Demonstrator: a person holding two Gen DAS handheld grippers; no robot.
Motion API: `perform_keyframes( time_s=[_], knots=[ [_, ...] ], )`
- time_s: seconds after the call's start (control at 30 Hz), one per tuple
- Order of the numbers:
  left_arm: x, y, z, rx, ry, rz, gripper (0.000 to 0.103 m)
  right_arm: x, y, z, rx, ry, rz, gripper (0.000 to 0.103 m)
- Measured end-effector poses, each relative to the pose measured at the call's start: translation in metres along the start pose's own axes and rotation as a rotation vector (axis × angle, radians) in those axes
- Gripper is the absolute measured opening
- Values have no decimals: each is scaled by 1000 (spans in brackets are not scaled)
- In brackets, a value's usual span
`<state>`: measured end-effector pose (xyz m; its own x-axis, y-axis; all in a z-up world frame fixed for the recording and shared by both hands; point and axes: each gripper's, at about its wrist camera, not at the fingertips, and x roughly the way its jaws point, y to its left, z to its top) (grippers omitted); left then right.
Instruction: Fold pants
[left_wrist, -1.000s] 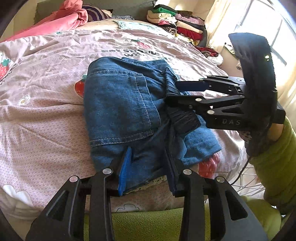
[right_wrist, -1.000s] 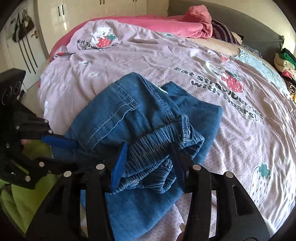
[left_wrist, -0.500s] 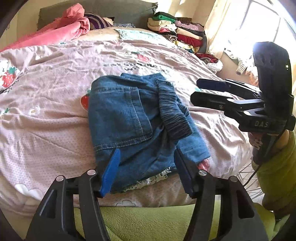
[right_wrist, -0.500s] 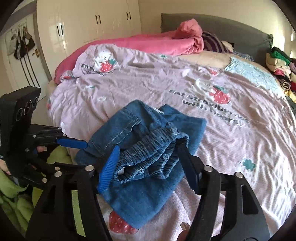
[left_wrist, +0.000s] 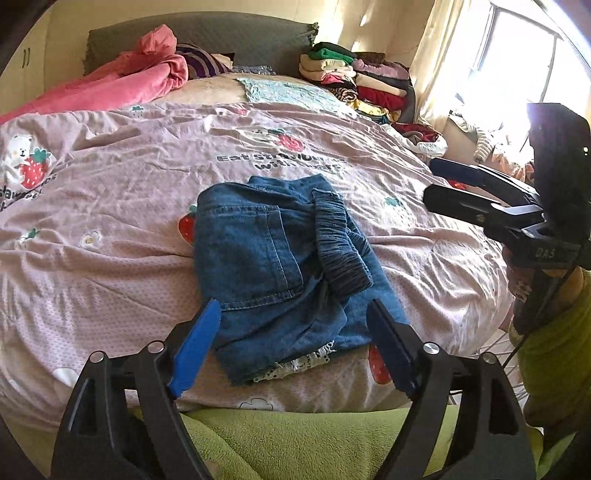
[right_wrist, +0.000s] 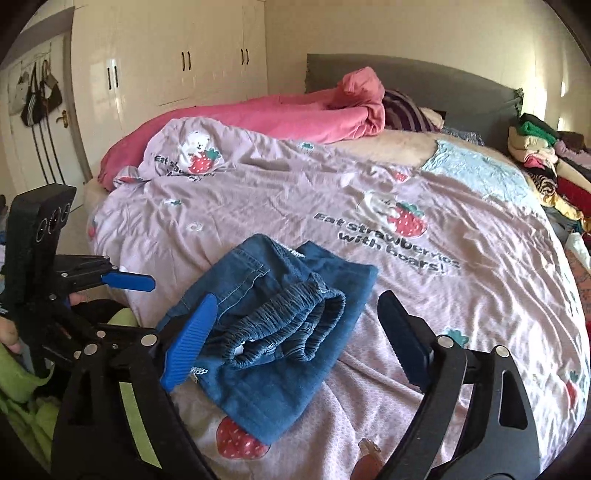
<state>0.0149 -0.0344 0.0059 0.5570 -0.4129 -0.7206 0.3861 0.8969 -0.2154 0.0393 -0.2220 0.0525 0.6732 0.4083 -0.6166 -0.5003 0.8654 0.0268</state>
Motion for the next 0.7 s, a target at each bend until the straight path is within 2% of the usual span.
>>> perform_keyframes(
  time_s=[0.17, 0.3, 0.5, 0.7],
  knots=[
    [-2, 3, 3, -16, -12, 30, 97, -10, -3, 0, 9, -29, -33, 86],
    [-1, 7, 4, -28, -19, 55, 98, -11, -12, -4, 36, -23, -47, 87],
    [9, 18, 6, -61, -15, 101, 98, 6, -24, -18, 93, 40, -52, 87],
    [26, 34, 9, -95, 4, 106, 98, 32, -37, -38, 175, 127, -5, 87]
  ],
)
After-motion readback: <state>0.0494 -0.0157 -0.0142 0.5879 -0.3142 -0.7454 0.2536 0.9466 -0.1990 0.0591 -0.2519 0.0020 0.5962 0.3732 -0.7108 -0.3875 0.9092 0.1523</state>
